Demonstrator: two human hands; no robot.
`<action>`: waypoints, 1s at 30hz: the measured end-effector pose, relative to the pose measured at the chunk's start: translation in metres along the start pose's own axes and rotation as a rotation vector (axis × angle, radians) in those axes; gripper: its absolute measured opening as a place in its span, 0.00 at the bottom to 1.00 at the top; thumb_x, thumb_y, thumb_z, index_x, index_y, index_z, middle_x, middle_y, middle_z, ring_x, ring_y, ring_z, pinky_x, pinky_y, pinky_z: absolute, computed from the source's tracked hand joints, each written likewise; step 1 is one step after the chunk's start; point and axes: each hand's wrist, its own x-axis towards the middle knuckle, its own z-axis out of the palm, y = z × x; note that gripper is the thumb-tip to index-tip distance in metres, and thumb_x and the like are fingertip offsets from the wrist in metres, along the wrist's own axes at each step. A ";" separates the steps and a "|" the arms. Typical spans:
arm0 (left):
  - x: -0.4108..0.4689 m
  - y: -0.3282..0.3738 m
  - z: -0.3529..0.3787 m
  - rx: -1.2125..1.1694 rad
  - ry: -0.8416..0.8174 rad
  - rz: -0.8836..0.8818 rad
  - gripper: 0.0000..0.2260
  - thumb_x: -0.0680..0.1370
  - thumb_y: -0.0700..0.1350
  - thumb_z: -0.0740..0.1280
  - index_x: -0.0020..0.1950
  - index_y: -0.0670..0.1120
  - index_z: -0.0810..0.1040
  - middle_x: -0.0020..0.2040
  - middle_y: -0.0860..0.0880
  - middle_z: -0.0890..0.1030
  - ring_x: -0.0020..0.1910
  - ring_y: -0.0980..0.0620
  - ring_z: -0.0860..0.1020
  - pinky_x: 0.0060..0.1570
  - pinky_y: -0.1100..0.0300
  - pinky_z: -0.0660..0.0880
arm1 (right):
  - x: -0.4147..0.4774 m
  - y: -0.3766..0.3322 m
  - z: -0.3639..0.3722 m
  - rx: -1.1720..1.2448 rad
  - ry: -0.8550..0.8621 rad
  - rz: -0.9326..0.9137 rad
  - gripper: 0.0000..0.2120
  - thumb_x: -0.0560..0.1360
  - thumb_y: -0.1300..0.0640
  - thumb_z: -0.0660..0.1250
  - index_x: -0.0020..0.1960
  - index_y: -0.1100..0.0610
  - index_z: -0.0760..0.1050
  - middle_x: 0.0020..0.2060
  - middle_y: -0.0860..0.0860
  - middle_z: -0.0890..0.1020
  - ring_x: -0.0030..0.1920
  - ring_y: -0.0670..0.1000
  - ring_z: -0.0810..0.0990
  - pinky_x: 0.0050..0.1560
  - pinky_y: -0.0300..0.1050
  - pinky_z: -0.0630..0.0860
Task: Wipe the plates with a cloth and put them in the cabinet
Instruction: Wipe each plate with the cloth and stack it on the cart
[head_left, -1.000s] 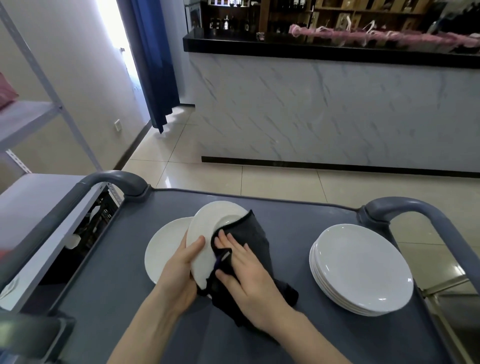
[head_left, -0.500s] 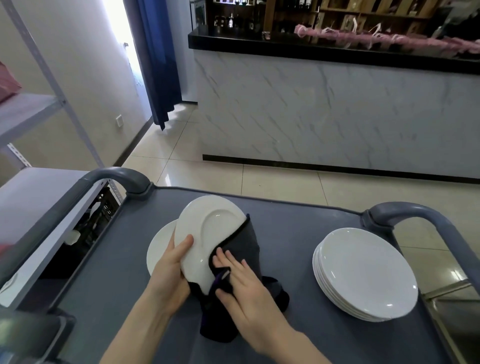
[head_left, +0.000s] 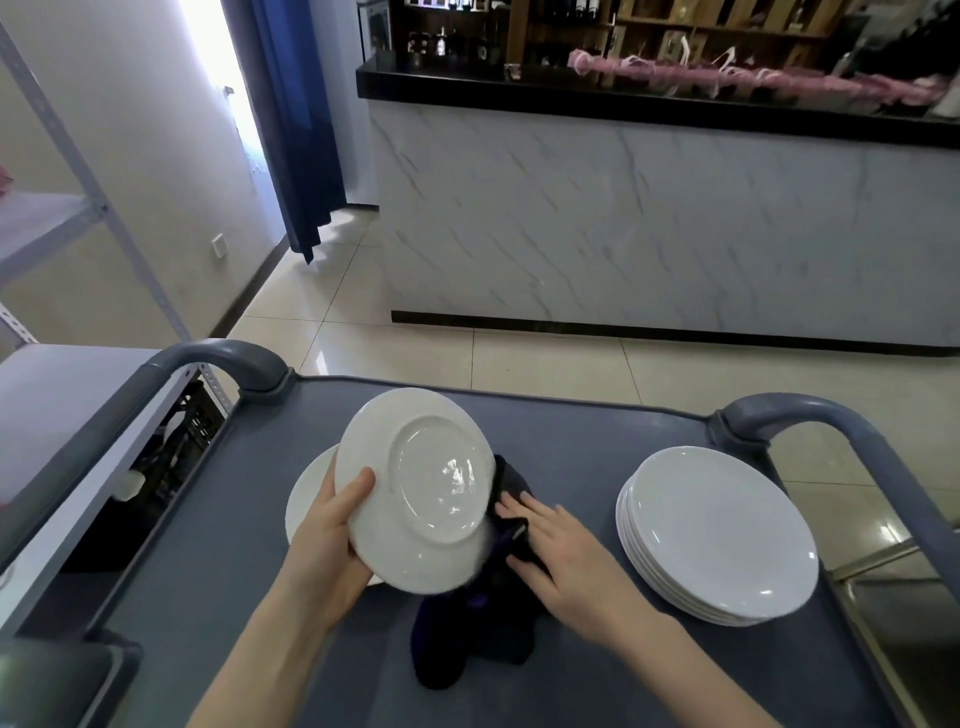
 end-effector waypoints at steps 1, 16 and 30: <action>0.000 0.001 0.000 0.006 0.006 0.012 0.17 0.74 0.48 0.67 0.62 0.58 0.80 0.58 0.50 0.85 0.53 0.49 0.85 0.40 0.53 0.83 | -0.003 0.004 -0.002 -0.097 -0.048 0.023 0.32 0.80 0.46 0.60 0.79 0.47 0.51 0.76 0.37 0.46 0.78 0.41 0.45 0.78 0.47 0.44; 0.022 0.006 0.046 0.001 0.046 -0.080 0.16 0.82 0.56 0.63 0.64 0.47 0.78 0.53 0.44 0.86 0.52 0.45 0.86 0.47 0.49 0.82 | 0.012 -0.049 -0.019 -0.143 0.762 -0.184 0.19 0.71 0.66 0.68 0.62 0.62 0.80 0.56 0.53 0.84 0.53 0.54 0.84 0.48 0.46 0.82; 0.042 -0.032 0.058 0.751 0.055 0.083 0.15 0.79 0.37 0.67 0.62 0.53 0.80 0.54 0.45 0.84 0.53 0.44 0.82 0.54 0.43 0.80 | -0.030 0.003 -0.050 1.151 0.672 0.526 0.09 0.78 0.63 0.65 0.51 0.50 0.80 0.44 0.56 0.85 0.44 0.56 0.82 0.46 0.64 0.80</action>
